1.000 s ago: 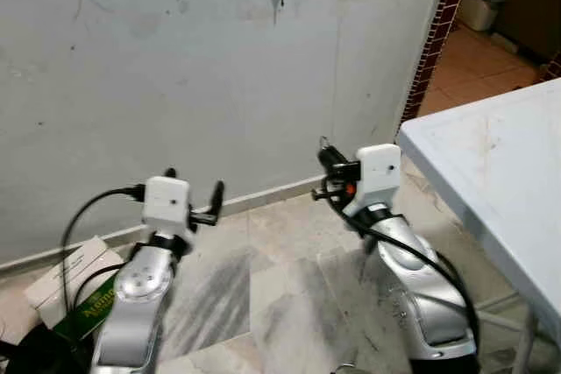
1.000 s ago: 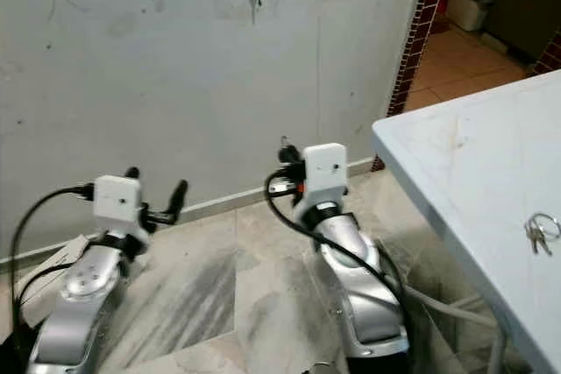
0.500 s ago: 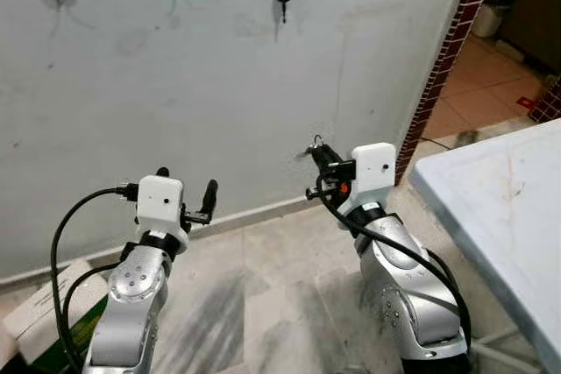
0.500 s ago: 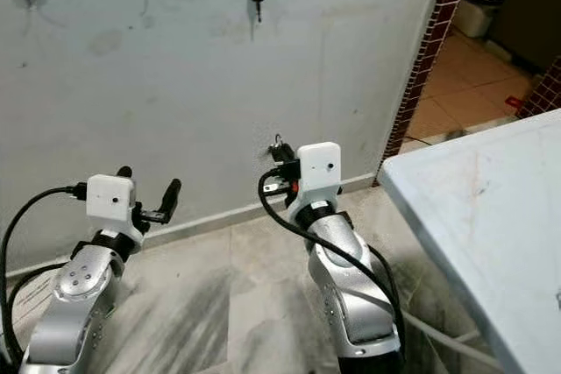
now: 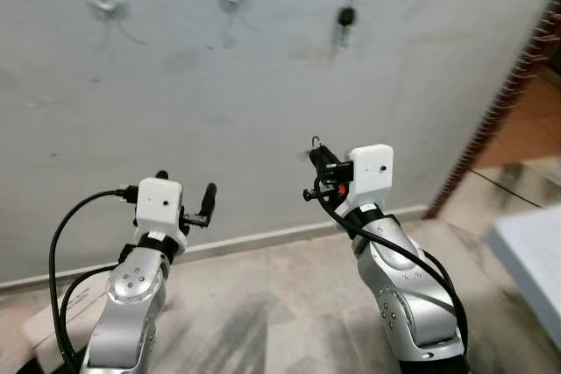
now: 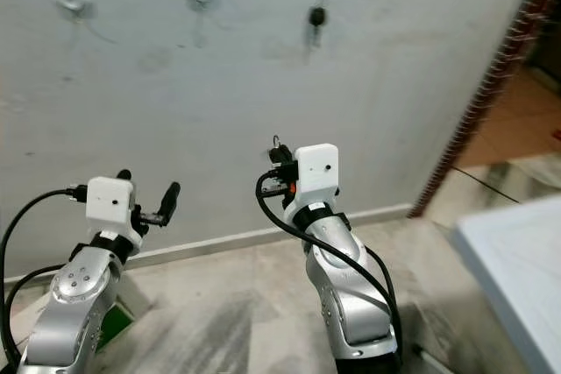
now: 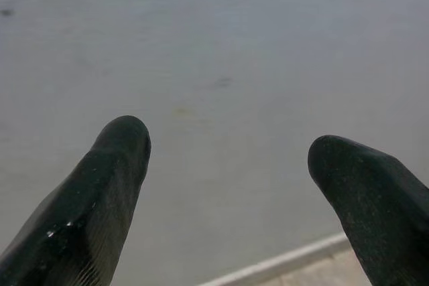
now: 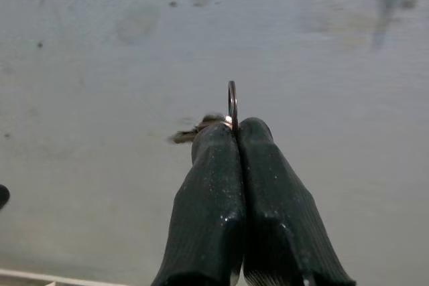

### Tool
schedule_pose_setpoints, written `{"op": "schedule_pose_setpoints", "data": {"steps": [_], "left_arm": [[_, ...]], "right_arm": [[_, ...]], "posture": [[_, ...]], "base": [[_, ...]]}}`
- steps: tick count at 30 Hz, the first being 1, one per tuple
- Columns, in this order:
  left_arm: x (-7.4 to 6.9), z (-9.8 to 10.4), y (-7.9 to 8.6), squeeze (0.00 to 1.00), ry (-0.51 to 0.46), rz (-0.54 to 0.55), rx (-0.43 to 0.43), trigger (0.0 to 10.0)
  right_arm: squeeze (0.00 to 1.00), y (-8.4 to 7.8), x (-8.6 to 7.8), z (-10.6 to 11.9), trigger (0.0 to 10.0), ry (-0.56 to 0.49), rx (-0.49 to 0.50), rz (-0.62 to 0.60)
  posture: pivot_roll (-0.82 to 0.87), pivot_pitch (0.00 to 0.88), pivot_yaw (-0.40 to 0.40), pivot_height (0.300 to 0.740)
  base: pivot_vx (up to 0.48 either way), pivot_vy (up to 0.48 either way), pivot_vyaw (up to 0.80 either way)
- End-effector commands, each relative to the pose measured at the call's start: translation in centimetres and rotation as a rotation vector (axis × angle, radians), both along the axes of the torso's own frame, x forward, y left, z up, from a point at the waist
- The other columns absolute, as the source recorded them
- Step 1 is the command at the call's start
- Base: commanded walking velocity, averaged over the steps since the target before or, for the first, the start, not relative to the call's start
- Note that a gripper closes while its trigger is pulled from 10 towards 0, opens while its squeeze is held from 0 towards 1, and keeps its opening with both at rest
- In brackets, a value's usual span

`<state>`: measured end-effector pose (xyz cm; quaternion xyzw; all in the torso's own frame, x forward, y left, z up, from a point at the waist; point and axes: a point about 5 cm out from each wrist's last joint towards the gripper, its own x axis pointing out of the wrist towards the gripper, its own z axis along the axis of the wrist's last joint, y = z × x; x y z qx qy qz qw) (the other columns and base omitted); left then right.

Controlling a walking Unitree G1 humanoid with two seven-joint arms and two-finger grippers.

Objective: Hang keys on a hook

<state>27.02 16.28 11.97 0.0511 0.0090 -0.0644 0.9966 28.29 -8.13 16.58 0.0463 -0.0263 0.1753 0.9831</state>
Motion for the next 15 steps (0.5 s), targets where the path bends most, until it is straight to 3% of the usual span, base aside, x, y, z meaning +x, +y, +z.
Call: {"op": "schedule_pose_setpoints", "data": {"steps": [1,10,15], "left_arm": [[-0.03,-0.05,-0.31,0.00,0.005,-0.009,0.002,10.0],[0.03,-0.12,-0.34,0.00,0.009,-0.014,0.009,10.0],[0.10,-0.19,-0.43,0.00,0.013,-0.014,0.015,10.0]], "right_arm": [[0.00,-0.42,0.02,-0.04,10.0,-0.002,-0.001,-0.016],[0.00,-0.37,0.08,-0.02,10.0,-0.005,0.001,-0.016],[0.00,-0.45,0.17,0.01,10.0,-0.008,0.000,-0.019]], "posture": [[0.06,0.103,0.062,0.740],[0.06,0.096,0.062,0.740],[0.06,0.095,0.062,0.740]], "base": [[0.277,0.356,0.00],[0.282,0.340,0.00],[0.230,0.000,0.00]]}}
